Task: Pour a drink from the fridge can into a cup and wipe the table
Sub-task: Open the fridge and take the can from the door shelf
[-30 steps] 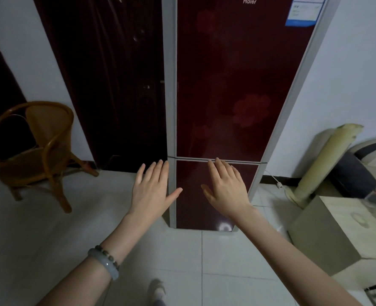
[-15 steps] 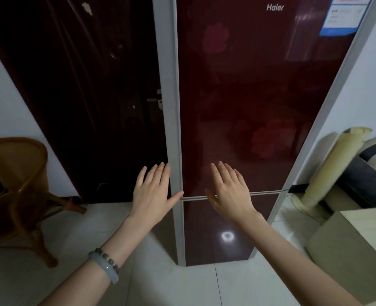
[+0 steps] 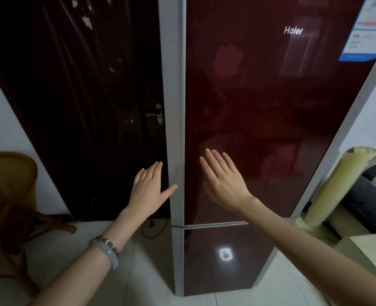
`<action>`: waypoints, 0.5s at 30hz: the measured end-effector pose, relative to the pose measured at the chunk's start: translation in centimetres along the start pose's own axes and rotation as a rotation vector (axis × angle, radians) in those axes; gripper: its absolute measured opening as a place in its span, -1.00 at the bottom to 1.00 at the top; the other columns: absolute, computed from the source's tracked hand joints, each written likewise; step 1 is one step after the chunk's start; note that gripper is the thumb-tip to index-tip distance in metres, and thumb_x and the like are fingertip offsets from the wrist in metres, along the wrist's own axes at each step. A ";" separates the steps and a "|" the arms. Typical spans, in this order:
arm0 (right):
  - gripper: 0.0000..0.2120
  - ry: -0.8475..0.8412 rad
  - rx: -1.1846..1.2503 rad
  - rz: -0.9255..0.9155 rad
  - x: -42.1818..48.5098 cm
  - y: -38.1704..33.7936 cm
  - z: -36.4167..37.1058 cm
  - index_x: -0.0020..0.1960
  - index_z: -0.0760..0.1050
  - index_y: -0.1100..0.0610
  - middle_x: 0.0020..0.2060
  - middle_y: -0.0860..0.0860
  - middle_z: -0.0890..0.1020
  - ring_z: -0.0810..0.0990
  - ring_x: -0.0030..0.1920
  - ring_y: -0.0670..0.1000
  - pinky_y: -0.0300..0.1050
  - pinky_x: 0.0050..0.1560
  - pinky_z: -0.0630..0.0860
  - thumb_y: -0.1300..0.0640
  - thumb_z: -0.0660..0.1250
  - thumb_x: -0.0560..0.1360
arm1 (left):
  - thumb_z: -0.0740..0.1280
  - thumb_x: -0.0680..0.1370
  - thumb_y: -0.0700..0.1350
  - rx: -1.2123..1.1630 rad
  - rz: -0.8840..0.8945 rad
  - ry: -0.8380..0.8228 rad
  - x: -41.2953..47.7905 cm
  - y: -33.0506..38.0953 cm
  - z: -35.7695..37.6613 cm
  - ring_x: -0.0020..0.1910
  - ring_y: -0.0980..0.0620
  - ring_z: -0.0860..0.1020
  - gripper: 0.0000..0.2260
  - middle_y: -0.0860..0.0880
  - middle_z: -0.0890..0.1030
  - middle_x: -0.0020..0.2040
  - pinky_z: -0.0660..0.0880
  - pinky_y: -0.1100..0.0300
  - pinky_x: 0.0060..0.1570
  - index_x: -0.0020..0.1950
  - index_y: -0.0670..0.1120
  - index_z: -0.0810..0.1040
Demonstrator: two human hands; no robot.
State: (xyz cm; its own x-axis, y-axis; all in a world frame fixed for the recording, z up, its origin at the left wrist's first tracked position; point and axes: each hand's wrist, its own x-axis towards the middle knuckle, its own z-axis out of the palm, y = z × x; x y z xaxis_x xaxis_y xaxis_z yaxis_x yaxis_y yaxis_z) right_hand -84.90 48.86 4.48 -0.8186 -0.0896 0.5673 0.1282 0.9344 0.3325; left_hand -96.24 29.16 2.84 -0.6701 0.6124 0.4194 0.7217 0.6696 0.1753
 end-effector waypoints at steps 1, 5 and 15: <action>-0.34 0.004 -0.016 -0.034 0.7 0.5 0.1 0.39 0.33 0.25 0.38 0.26 0.35 0.33 0.39 0.23 0.18 0.39 0.20 0.08 0.38 0.35 | 0.21 0.51 0.25 -0.096 -0.026 -0.019 0.9 -0.1 0.0 0.47 -0.04 0.19 -0.26 -0.12 0.21 0.50 0.05 0.06 0.44 0.51 -0.17 0.09; -0.24 -0.031 -0.072 -0.100 3.4 2.0 0.7 0.47 0.21 0.18 0.45 0.22 0.24 0.21 0.46 0.20 0.18 0.43 0.15 0.01 0.36 0.34 | 0.34 0.48 0.15 -0.552 -0.214 -0.064 4.4 0.1 0.4 0.46 -0.01 0.21 -0.24 -0.07 0.20 0.50 0.19 0.04 0.42 0.53 -0.09 0.05; -0.23 -0.087 -0.115 -0.135 5.4 3.7 3.2 0.49 0.15 0.15 0.48 0.17 0.19 0.15 0.48 0.17 0.15 0.46 0.11 -0.09 0.33 0.38 | 0.36 0.52 -0.02 -0.756 -0.263 -0.032 8.1 0.6 1.4 0.12 0.12 0.49 -0.62 0.01 0.53 0.21 0.43 0.25 0.04 0.30 -0.04 0.39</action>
State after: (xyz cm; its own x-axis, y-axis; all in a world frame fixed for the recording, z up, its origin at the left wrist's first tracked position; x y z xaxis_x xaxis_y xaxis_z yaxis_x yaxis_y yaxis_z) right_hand -90.60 52.96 6.34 -0.8775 -0.1762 0.4460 0.0733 0.8699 0.4877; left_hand -101.52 35.12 5.13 -0.8309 0.4934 0.2573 0.4543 0.3346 0.8256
